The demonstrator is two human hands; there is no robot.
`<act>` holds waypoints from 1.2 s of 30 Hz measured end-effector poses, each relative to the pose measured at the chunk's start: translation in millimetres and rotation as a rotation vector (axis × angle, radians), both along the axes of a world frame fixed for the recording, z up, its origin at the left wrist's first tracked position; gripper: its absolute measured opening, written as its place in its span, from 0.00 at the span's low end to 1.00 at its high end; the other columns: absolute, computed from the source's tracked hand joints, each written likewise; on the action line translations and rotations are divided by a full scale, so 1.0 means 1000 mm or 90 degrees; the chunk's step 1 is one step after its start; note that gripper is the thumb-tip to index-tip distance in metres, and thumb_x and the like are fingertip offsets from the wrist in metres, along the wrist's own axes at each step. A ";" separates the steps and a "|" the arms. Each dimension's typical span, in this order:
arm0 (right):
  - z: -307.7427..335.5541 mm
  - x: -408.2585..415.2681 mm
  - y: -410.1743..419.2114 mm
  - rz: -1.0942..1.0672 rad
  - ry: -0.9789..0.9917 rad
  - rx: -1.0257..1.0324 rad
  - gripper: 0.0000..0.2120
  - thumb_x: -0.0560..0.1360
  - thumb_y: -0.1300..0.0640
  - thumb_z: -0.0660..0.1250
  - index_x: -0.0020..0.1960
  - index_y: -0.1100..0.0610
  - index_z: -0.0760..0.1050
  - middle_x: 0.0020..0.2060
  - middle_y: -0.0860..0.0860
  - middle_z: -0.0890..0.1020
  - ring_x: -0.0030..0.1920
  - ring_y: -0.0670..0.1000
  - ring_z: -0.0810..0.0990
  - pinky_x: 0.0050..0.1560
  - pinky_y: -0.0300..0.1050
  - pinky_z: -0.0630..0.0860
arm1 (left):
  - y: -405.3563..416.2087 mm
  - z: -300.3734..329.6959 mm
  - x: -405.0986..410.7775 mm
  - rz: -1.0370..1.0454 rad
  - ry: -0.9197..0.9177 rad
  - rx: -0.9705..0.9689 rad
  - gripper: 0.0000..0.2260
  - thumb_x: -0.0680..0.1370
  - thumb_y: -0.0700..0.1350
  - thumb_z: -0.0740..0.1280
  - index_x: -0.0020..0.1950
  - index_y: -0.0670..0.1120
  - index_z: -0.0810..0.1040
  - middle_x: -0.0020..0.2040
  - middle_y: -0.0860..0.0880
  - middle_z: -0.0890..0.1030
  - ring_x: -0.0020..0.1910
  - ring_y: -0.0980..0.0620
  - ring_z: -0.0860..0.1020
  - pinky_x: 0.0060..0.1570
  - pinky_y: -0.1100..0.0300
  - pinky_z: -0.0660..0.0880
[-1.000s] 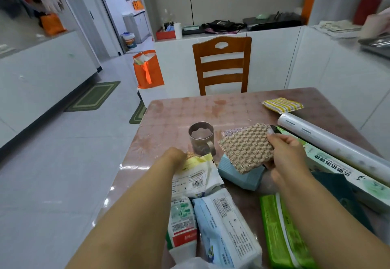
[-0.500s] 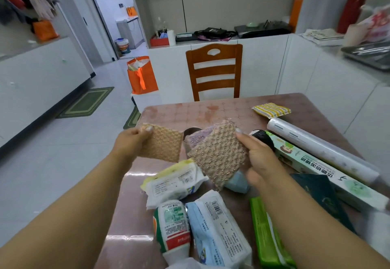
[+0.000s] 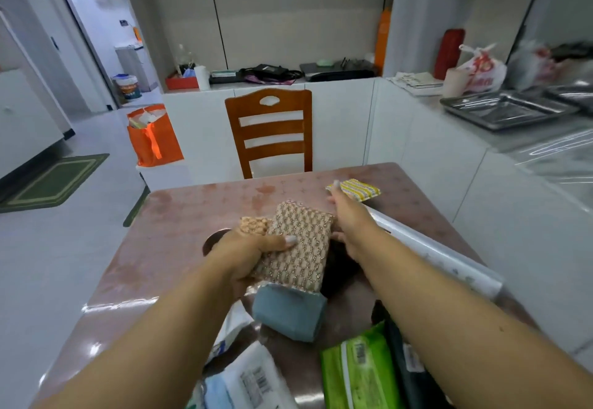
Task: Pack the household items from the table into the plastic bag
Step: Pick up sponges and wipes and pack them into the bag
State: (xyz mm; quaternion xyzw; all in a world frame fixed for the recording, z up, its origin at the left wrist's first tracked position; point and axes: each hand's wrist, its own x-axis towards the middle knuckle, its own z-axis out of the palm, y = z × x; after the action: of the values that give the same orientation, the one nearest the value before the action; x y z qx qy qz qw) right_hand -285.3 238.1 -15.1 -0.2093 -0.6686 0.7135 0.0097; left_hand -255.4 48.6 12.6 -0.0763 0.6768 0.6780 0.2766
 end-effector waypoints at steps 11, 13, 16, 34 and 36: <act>-0.044 -0.123 0.101 -0.046 -0.199 0.308 0.33 0.80 0.36 0.48 0.79 0.50 0.50 0.78 0.56 0.55 0.76 0.62 0.55 0.74 0.60 0.55 | 0.020 -0.022 -0.009 0.053 0.042 0.035 0.29 0.60 0.39 0.78 0.59 0.37 0.76 0.47 0.38 0.86 0.46 0.38 0.85 0.50 0.46 0.80; -0.048 -0.134 0.101 -0.050 -0.224 0.311 0.33 0.81 0.38 0.46 0.78 0.59 0.55 0.77 0.59 0.58 0.76 0.63 0.58 0.74 0.58 0.57 | 0.018 -0.026 -0.012 0.070 0.047 0.041 0.28 0.60 0.37 0.77 0.58 0.38 0.75 0.47 0.37 0.86 0.46 0.37 0.85 0.50 0.45 0.80; -0.049 -0.136 0.100 -0.092 -0.233 0.290 0.33 0.82 0.41 0.48 0.74 0.67 0.60 0.73 0.62 0.66 0.72 0.63 0.65 0.69 0.54 0.62 | 0.017 -0.030 -0.015 0.083 0.031 0.041 0.28 0.61 0.37 0.77 0.59 0.37 0.75 0.47 0.37 0.85 0.45 0.36 0.85 0.49 0.44 0.80; 0.070 0.081 -0.015 0.176 -0.023 -0.256 0.16 0.68 0.55 0.74 0.55 0.56 0.78 0.46 0.54 0.85 0.50 0.55 0.81 0.62 0.57 0.73 | 0.009 0.054 0.051 0.164 0.027 0.089 0.18 0.84 0.51 0.56 0.50 0.41 0.80 0.36 0.44 0.85 0.34 0.48 0.83 0.27 0.59 0.77; 0.091 0.111 -0.029 0.204 -0.020 -0.337 0.21 0.64 0.56 0.73 0.57 0.57 0.78 0.49 0.57 0.86 0.51 0.58 0.83 0.59 0.60 0.75 | 0.002 0.083 0.077 0.155 0.047 0.063 0.25 0.84 0.54 0.52 0.42 0.42 0.82 0.36 0.43 0.85 0.38 0.45 0.82 0.33 0.56 0.77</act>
State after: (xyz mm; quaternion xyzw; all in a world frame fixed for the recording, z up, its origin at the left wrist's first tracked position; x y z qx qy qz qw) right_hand -174.0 209.3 75.8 -0.1076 -0.4841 0.8519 -0.1684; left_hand -178.0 50.5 95.8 -0.1192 0.6376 0.7417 0.1704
